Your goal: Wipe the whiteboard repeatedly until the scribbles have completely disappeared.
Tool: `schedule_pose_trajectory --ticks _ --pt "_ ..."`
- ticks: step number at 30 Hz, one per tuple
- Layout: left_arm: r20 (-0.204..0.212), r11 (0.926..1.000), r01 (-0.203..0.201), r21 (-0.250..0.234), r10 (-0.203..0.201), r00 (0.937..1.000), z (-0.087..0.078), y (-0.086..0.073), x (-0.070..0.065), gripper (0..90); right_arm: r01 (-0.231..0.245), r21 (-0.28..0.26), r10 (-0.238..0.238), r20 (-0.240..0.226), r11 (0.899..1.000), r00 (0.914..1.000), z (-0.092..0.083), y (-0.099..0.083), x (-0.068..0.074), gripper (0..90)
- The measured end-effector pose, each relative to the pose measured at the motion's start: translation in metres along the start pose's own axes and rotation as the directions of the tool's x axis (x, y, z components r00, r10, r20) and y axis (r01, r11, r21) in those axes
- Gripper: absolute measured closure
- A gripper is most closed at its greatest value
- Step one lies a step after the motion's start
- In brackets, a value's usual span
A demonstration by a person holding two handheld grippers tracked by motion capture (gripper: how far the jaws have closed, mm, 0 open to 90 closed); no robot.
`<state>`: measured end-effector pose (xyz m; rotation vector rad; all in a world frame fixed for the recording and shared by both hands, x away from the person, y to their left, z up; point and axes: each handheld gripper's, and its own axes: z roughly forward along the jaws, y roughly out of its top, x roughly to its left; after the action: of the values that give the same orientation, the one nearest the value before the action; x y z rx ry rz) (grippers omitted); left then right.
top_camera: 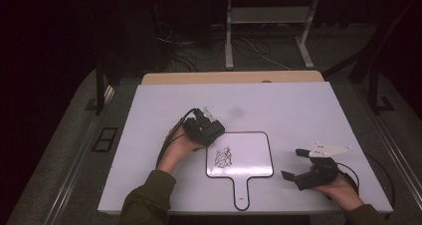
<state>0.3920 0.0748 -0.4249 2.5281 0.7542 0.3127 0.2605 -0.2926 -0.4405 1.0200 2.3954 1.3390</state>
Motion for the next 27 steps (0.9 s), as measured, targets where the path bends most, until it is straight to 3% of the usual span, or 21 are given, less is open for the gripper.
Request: schedule_pose_trajectory --ticks 6,9,13,17,27 --pt "0.053 0.9993 -0.035 0.011 0.034 0.998 -0.003 -0.002 -0.012 39.8 0.0 -0.004 0.0 0.002 1.0 1.0 -0.001 0.0 0.0 0.0" --pt "0.046 0.9996 -0.028 0.001 0.028 0.9985 -0.002 -0.002 -0.01 39.8 -0.001 -0.004 0.001 0.003 1.0 1.0 -0.001 0.0 0.0 0.0" --pt "0.017 0.9998 0.012 -0.013 -0.012 0.9998 0.001 0.0 -0.001 39.8 -0.001 -0.004 0.001 0.003 1.0 1.0 -0.001 0.0 0.0 0.0" --pt "0.014 1.0 -0.008 0.001 0.008 0.9999 0.001 0.002 -0.002 39.7 0.001 -0.004 -0.001 0.004 1.0 1.0 0.0 0.0 -0.001 0.0" --pt "0.106 0.9974 -0.071 -0.01 0.072 0.9917 0.004 0.008 -0.026 39.7 -0.001 -0.001 0.001 0.002 1.0 1.0 0.0 0.0 0.0 0.0"
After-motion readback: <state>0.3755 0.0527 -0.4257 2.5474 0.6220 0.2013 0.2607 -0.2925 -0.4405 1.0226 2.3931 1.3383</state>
